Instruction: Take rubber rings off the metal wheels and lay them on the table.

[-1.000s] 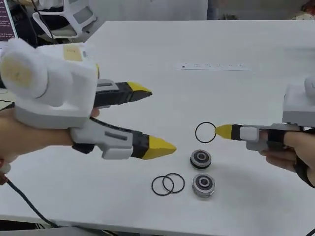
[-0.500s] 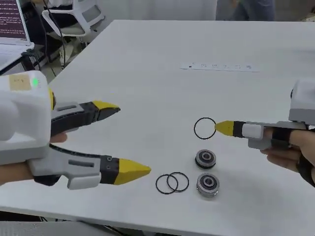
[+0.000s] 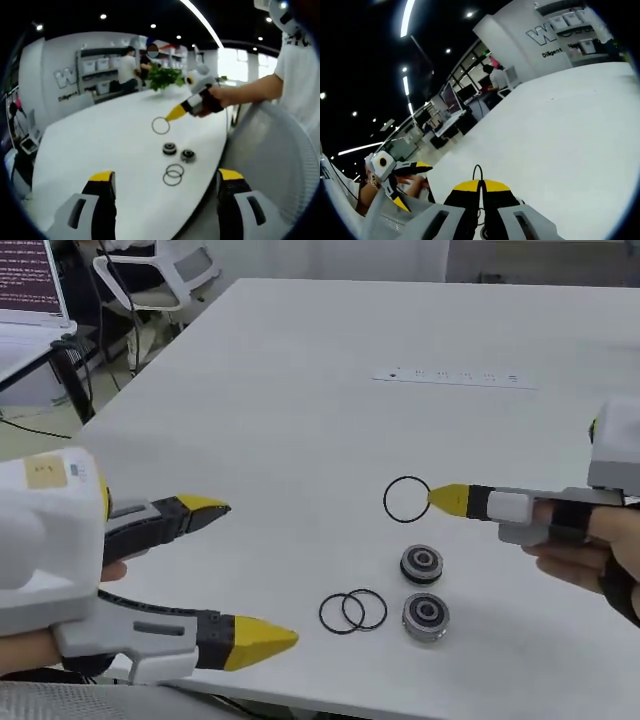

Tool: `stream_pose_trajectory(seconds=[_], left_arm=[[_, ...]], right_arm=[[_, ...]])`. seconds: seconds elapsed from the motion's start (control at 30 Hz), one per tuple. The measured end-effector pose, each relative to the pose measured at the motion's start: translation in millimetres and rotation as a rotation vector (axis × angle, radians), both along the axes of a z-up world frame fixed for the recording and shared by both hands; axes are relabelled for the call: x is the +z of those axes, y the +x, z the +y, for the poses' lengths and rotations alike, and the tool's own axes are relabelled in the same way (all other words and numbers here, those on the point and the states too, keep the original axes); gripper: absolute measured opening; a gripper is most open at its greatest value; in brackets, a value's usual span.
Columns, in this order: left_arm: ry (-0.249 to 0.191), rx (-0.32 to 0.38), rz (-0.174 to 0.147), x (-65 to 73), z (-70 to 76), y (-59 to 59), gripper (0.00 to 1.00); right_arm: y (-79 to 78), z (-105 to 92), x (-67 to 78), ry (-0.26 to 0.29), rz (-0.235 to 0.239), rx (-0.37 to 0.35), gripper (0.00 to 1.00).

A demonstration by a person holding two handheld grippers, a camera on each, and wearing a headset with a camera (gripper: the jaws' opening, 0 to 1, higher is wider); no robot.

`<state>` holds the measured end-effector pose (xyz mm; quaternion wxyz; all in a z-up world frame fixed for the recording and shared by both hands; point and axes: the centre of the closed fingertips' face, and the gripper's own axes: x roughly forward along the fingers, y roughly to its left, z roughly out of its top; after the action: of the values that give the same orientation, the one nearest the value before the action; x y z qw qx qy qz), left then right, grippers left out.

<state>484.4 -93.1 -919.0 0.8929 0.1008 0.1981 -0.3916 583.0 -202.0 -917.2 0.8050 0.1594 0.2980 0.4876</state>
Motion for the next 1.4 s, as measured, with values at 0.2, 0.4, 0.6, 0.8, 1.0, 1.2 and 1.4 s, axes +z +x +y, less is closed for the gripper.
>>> stream_pose_trajectory(seconds=[0.2, 0.4, 0.6, 0.8, 1.0, 1.2, 1.4], left_arm=[[0.008, 0.005, 0.015, -4.2, -0.1, -1.5, 0.86], [-0.011, 0.008, 0.031, -5.6, -1.3, -2.3, 0.89], [0.002, 0.005, 0.034, -7.8, -1.8, -2.9, 0.91], [-0.018, 0.001, 0.032, -5.6, -4.9, -3.5, 0.93], [-0.023, -0.024, 0.039, -6.0, -10.7, -6.0, 0.95], [-0.020, -0.025, 0.047, -7.6, -11.7, -6.3, 0.95], [-0.024, -0.027, 0.056, -8.6, -12.8, -6.9, 0.94]], right_arm=[[-6.4, 6.7, -0.6, -0.001, 0.003, 0.024, 0.00], [-14.5, 15.5, -5.1, -0.016, 0.010, 0.059, 0.00], [-25.6, 27.5, -12.3, -0.032, 0.024, 0.102, 0.00], [-42.7, 38.7, -25.2, -0.070, 0.042, 0.169, 0.00], [-53.6, 44.0, -37.5, -0.106, 0.056, 0.214, 0.00], [-60.1, 45.7, -49.1, -0.133, 0.074, 0.242, 0.00], [-59.3, 44.4, -64.0, -0.173, 0.090, 0.246, 0.00]])
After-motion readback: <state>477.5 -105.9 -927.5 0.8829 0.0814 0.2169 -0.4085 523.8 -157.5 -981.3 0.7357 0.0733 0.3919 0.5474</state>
